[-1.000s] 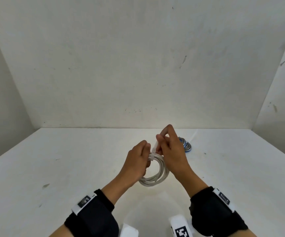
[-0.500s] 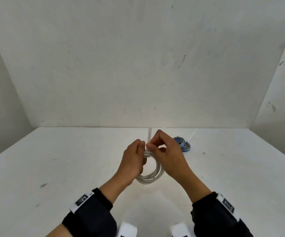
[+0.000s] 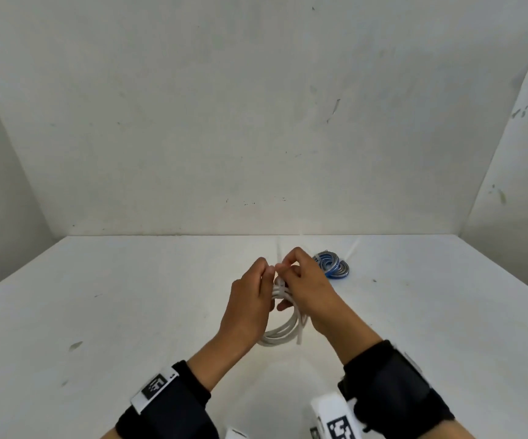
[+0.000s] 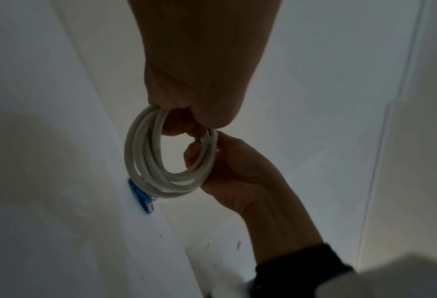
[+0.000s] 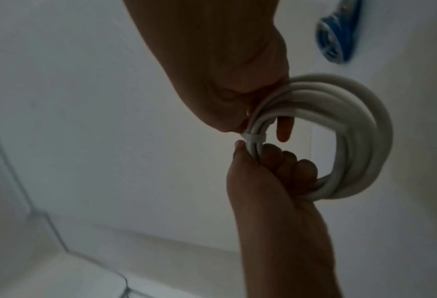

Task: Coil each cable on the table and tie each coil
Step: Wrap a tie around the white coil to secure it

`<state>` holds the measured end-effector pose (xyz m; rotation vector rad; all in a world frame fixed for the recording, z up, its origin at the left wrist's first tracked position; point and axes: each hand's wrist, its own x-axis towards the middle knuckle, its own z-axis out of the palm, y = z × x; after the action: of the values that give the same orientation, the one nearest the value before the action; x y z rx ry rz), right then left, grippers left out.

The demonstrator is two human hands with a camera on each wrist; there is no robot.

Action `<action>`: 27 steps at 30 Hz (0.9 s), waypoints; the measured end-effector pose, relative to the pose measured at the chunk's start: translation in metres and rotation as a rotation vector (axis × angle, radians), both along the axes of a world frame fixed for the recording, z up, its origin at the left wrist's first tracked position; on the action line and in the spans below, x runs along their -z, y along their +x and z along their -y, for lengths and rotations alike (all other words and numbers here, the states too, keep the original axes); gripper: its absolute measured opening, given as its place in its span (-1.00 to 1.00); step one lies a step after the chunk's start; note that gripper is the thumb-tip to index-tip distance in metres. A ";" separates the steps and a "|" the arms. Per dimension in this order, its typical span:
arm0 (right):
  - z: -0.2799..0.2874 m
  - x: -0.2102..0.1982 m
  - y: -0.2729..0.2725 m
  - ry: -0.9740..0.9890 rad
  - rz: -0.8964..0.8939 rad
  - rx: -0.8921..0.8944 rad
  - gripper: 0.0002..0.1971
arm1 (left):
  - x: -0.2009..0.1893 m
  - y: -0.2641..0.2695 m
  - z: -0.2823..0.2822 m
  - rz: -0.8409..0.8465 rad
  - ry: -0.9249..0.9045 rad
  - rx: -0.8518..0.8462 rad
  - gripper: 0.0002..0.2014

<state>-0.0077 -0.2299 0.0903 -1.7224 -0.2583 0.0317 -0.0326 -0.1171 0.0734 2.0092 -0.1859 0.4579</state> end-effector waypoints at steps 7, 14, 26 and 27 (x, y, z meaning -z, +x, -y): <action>0.006 0.001 0.007 0.232 -0.204 -0.118 -0.78 | -0.004 0.002 0.000 -0.024 0.005 -0.010 -0.67; 0.016 0.026 0.005 0.080 0.085 -0.086 -0.73 | -0.013 0.037 -0.020 -0.408 -0.809 -0.081 -0.66; 0.024 0.035 0.013 0.288 -0.161 -0.245 -0.74 | -0.009 0.037 -0.011 -0.311 -0.665 -0.075 -0.71; 0.024 0.036 0.014 0.265 -0.132 -0.212 -0.77 | -0.009 0.037 -0.010 -0.287 -0.644 -0.079 -0.72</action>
<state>0.0060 -0.2535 0.0544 -1.4181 -0.3314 0.2555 0.0042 -0.1071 0.0824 1.4258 0.2011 0.2301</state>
